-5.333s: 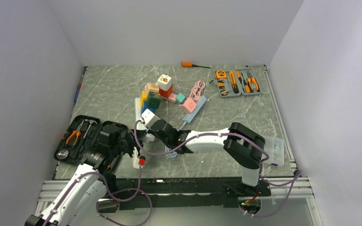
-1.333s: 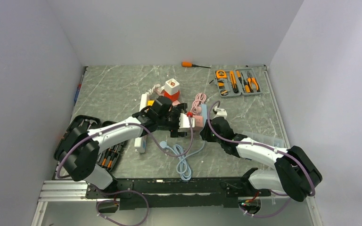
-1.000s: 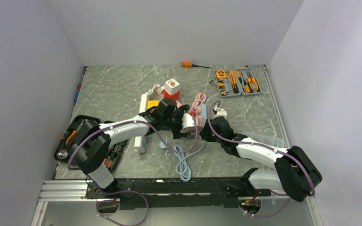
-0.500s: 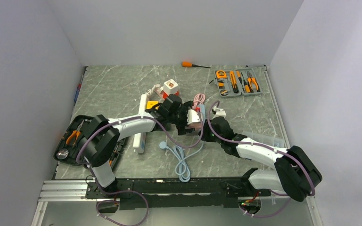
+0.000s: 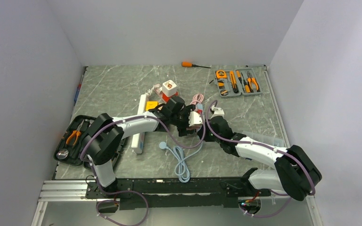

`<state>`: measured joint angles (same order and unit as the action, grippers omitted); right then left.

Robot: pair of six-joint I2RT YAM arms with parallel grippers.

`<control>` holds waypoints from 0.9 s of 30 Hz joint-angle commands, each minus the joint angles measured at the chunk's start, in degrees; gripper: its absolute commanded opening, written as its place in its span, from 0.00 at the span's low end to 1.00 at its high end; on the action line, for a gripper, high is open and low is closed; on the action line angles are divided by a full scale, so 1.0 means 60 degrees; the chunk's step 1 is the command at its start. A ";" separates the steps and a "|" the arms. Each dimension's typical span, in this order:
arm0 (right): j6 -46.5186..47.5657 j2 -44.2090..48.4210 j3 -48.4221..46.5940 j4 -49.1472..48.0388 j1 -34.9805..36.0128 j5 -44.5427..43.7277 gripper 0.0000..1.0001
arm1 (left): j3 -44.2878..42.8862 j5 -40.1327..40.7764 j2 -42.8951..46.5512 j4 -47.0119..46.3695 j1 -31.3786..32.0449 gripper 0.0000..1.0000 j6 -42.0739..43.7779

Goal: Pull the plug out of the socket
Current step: Remove the plug from the socket.

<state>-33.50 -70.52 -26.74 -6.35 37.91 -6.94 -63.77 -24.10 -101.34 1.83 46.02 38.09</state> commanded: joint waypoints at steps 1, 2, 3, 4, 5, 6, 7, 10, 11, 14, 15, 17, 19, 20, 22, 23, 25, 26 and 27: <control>0.0282 0.0366 -0.0815 -0.1428 0.0278 0.0704 0.00 | -0.0531 0.0077 -0.0245 0.0195 0.0164 0.86 -0.0240; 0.0309 0.0402 -0.0842 -0.1388 0.0300 0.0690 0.00 | -0.0572 0.0120 -0.0292 0.0196 0.0179 0.84 -0.0263; 0.0353 0.0441 -0.0856 -0.1351 0.0306 0.0670 0.00 | -0.0614 0.0196 -0.0349 0.0193 0.0179 0.82 -0.0275; 0.0397 0.0457 -0.0827 -0.1332 0.0309 0.0642 0.00 | -0.0665 0.0257 -0.0397 0.0186 0.0194 0.78 -0.0293; 0.0414 0.0470 -0.0820 -0.1310 0.0311 0.0600 0.00 | -0.0693 0.0333 -0.0428 0.0145 0.0190 0.72 -0.0301; 0.0436 0.0455 -0.0789 -0.1287 0.0316 0.0556 0.00 | -0.0715 0.0386 -0.0438 0.0113 0.0196 0.65 -0.0304; 0.0450 0.0428 -0.0758 -0.1262 0.0317 0.0505 0.00 | -0.0706 0.0428 -0.0421 0.0079 0.0193 0.58 -0.0278; 0.0436 0.0232 -0.0709 -0.1192 0.0311 0.0387 0.00 | -0.0590 0.0595 -0.0273 0.0004 0.0179 0.32 -0.0225; 0.0437 0.0131 -0.0699 -0.1164 0.0304 0.0301 0.00 | -0.0528 0.0670 -0.0208 0.0009 0.0181 0.27 -0.0192; 0.0454 -0.0178 -0.0617 -0.1147 0.0291 0.0009 0.00 | -0.0419 0.0907 -0.0027 0.0177 0.0133 0.24 -0.0092; 0.0428 -0.0296 -0.0590 -0.1124 0.0279 -0.0120 0.00 | -0.0348 0.0908 0.0054 0.0205 0.0082 0.24 -0.0082; 0.0381 -0.0506 -0.0573 -0.1004 0.0261 -0.0441 0.00 | -0.0187 0.0935 0.0232 0.0325 0.0033 0.22 0.0023; 0.0267 -0.0663 -0.0579 -0.0817 0.0225 -0.0745 0.00 | -0.0011 0.1039 0.0400 0.0403 -0.0027 0.17 0.0109; 0.0214 -0.0715 -0.0582 -0.0723 0.0216 -0.0892 0.00 | 0.0059 0.1112 0.0473 0.0460 -0.0064 0.15 0.0136; 0.0127 -0.0763 -0.0527 -0.0615 0.0201 -0.1180 0.00 | 0.0188 0.1165 0.0629 0.0673 -0.0206 0.10 0.0175; 0.0063 -0.0759 -0.0500 -0.0572 0.0175 -0.1338 0.00 | 0.0276 0.1184 0.0718 0.0702 -0.0264 0.08 0.0182; -0.0035 -0.0749 -0.0439 -0.0473 0.0139 -0.1537 0.00 | 0.0472 0.1185 0.0890 0.0790 -0.0403 0.07 0.0231; -0.0085 -0.0816 -0.0480 -0.0345 0.0121 -0.1652 0.00 | 0.0490 0.1205 0.0945 0.0896 -0.0446 0.06 0.0243; -0.0130 -0.0908 -0.0520 -0.0212 0.0082 -0.1732 0.00 | 0.0504 0.1189 0.1003 0.0967 -0.0497 0.06 0.0244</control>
<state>-33.08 -74.96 -28.14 -8.69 40.16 -9.28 -62.15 -18.79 -100.53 1.65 45.45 38.13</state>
